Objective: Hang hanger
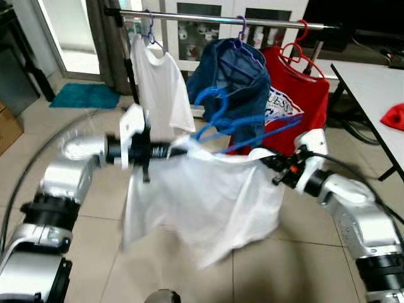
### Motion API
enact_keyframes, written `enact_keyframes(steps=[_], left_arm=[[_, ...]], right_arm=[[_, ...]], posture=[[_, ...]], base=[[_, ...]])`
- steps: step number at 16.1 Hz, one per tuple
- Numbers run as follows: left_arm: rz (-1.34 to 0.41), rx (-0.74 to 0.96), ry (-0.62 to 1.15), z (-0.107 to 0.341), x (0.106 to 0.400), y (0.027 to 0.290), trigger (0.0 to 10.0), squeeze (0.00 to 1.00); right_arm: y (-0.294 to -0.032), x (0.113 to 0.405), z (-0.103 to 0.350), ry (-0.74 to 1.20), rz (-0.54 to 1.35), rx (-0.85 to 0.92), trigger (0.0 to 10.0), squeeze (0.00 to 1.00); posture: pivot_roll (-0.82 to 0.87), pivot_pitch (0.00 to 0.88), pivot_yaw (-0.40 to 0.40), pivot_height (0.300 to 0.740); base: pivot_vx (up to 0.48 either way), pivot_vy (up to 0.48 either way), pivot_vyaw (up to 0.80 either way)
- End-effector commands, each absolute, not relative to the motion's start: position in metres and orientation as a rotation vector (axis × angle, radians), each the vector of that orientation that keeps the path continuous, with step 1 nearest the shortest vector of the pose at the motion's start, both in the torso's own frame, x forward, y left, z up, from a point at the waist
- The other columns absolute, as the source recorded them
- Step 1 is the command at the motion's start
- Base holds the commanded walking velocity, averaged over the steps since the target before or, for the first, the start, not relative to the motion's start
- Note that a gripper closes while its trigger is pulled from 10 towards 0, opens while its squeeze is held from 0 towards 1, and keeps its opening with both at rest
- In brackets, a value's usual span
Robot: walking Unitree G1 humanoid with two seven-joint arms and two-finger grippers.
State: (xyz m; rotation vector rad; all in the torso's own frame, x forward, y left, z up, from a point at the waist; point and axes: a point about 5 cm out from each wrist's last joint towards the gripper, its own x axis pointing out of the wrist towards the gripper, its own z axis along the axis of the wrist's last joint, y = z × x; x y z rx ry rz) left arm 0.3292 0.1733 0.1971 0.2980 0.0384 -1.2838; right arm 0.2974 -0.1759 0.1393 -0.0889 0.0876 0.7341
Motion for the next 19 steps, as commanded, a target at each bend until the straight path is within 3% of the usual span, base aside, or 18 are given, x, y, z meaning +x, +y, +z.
enact_keyframes(steps=[1, 10, 19], left_arm=[[-1.284, 0.299, 0.045, 0.195, 0.327, 0.175, 0.0, 0.0], [-1.302, 0.275, 0.187, 0.189, 0.292, 0.209, 0.0, 0.0], [-1.366, 0.221, 0.437, 0.169, 0.267, 0.216, 0.0, 0.0]], right_arm=[[-0.178, 0.298, 0.143, 0.07, 0.724, -0.105, 0.0, 0.0], [-0.235, 0.312, 0.142, 0.067, 0.559, -0.145, 0.0, 0.0], [-0.253, 0.33, 0.155, 0.016, 0.533, -0.202, 0.0, 0.0]], posture=[[-0.07, 0.0, 0.02, 0.74], [-0.07, 0.0, 0.0, 0.74], [-0.07, 0.0, -0.014, 0.74]], base=[[0.0, 0.0, 0.0], [0.0, 0.0, 0.0], [0.0, 0.0, 0.0]])
